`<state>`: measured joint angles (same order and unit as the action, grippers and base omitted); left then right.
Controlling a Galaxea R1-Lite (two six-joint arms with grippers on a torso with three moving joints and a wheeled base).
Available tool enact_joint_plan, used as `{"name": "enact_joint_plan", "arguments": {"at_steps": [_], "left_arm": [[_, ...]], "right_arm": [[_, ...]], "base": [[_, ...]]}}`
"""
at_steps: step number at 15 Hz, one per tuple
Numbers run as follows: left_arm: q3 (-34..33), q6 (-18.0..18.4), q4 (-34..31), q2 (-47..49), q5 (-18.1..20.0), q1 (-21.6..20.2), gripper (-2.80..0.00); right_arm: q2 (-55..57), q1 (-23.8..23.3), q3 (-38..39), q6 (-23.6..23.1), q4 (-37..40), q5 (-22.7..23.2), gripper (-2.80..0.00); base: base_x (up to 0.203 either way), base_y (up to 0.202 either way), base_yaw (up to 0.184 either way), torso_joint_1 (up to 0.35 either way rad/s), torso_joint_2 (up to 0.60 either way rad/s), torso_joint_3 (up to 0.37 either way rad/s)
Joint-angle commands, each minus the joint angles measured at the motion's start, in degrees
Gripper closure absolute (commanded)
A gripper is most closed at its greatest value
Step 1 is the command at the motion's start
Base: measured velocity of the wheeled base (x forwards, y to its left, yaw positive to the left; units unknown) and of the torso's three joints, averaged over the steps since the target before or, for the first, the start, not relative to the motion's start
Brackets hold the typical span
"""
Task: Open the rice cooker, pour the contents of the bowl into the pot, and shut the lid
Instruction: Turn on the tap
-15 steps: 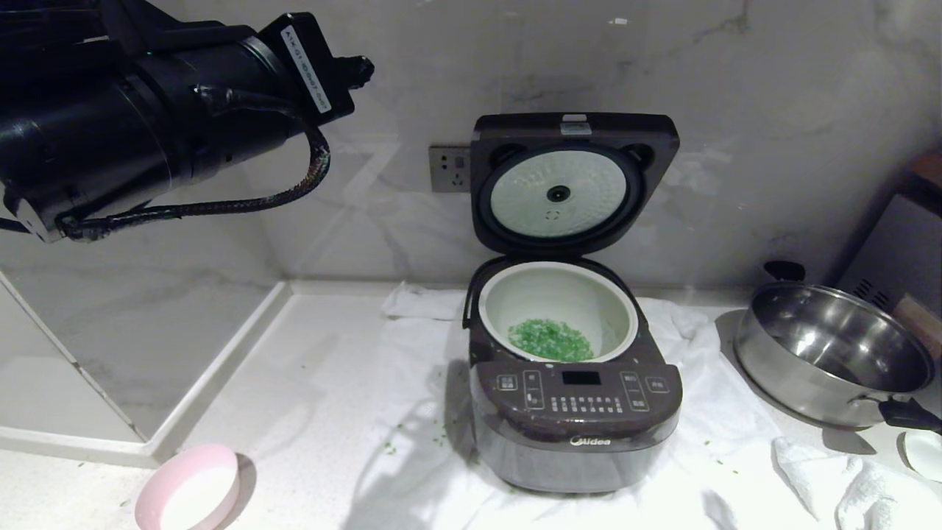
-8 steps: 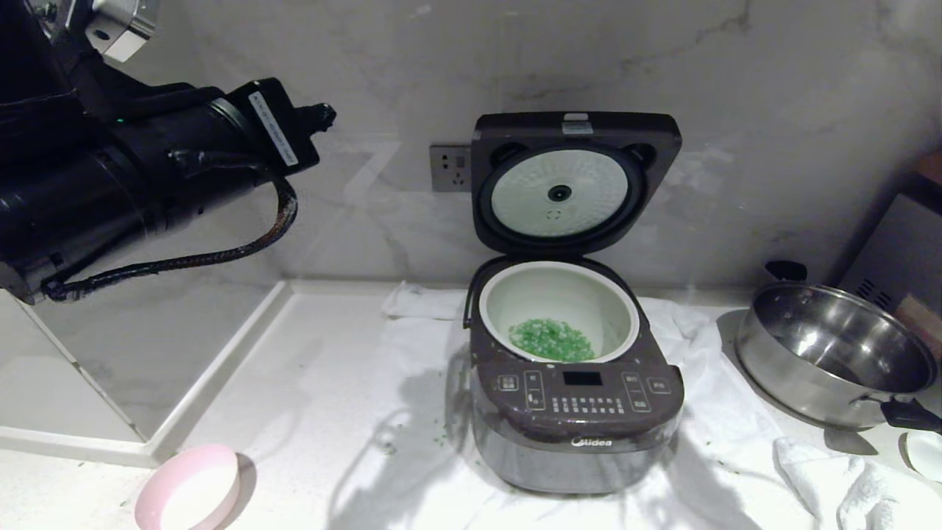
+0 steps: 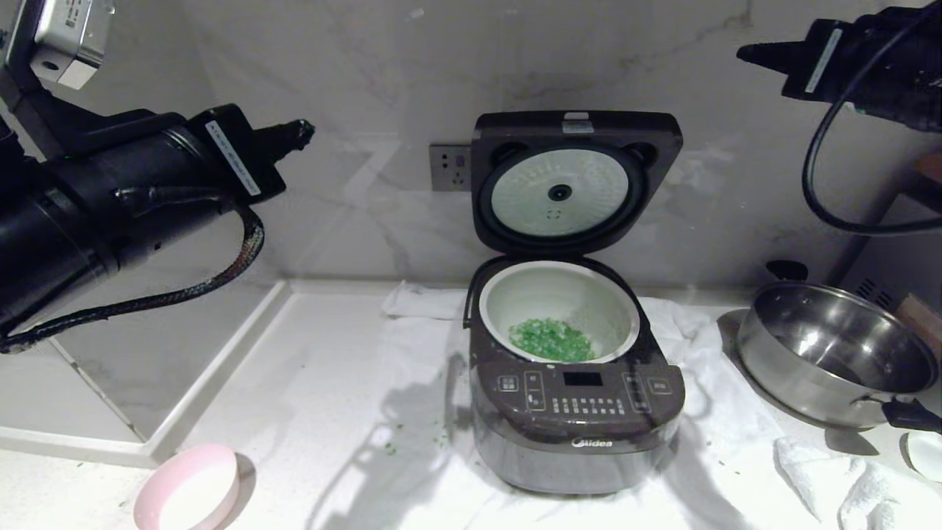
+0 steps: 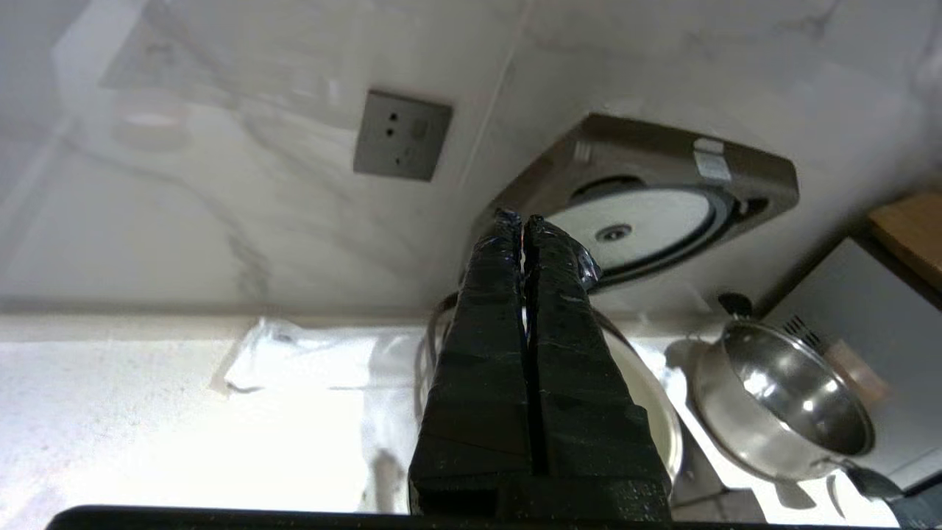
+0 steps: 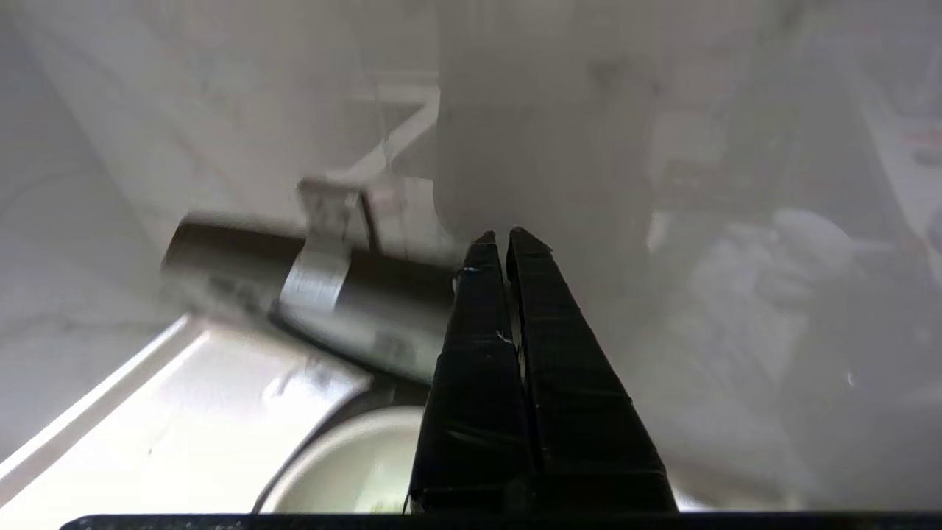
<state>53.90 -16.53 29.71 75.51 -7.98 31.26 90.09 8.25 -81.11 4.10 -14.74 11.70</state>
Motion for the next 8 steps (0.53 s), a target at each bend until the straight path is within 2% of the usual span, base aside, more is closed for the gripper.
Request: {"name": "enact_joint_plan", "arguments": {"at_steps": [1, 4, 8], "left_arm": [[-2.85, -0.17, 0.17, -3.13, -0.02, -0.15, 0.00], [-3.34, -0.17, 0.17, -3.44, -0.16, -0.06, 0.00], [-4.50, -0.09, 0.13, -4.38, -0.48, 0.47, 0.00]], "right_arm": [[7.10, 0.29, -7.47, 0.08, 0.43, -0.12, 0.00], [10.23, 0.61, -12.39, 0.04, 2.55, 0.26, 0.00], [13.95, 1.12, -14.18, 0.32, 2.64, 0.32, 0.00]], "base": [[0.000, 0.000, 0.000, 0.000, 0.00, 0.000], [0.000, 0.000, 0.000, 0.000, 0.00, 0.000], [0.000, 0.000, 0.000, 0.000, 0.00, 0.000]]}}
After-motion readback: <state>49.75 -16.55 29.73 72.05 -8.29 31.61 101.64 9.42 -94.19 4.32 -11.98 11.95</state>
